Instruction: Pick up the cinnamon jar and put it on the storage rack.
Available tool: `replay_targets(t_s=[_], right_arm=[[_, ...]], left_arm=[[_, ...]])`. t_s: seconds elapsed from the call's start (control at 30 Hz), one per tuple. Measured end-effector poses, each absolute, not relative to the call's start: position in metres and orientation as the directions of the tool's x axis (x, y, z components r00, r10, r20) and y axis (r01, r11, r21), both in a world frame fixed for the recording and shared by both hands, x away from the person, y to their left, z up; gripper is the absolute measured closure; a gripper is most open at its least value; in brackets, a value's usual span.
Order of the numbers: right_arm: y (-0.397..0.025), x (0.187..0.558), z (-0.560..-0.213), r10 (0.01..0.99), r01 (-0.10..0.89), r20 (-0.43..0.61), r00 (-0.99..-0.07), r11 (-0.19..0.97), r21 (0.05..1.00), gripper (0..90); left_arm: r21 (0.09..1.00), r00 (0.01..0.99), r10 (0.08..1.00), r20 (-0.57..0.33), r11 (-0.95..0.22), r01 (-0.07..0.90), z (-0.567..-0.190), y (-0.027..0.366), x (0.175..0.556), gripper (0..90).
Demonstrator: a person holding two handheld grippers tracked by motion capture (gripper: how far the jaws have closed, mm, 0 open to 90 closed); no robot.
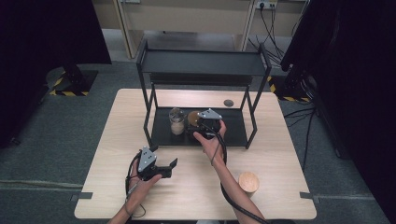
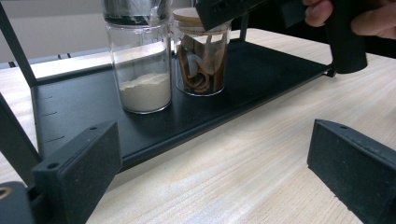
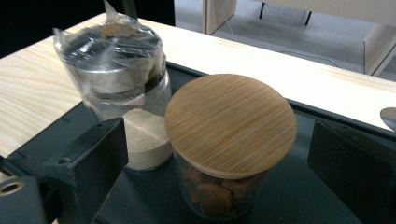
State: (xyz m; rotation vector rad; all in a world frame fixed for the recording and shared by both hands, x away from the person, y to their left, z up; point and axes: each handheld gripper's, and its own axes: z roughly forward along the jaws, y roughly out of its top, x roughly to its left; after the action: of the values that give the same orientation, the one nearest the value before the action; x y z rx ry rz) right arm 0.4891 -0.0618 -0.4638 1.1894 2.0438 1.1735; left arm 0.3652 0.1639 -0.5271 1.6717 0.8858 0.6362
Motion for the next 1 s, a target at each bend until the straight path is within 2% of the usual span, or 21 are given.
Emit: replay_targets(t_s=[1.0], right_arm=[[-0.072, 0.461, -0.452, 0.843, 0.388, 0.015, -0.538, 0.233, 0.892, 5.3]], left_arm=[[0.963, 0.577, 0.817, -0.029, -0.132, 0.236, -0.527, 0.164, 0.365, 2.5]])
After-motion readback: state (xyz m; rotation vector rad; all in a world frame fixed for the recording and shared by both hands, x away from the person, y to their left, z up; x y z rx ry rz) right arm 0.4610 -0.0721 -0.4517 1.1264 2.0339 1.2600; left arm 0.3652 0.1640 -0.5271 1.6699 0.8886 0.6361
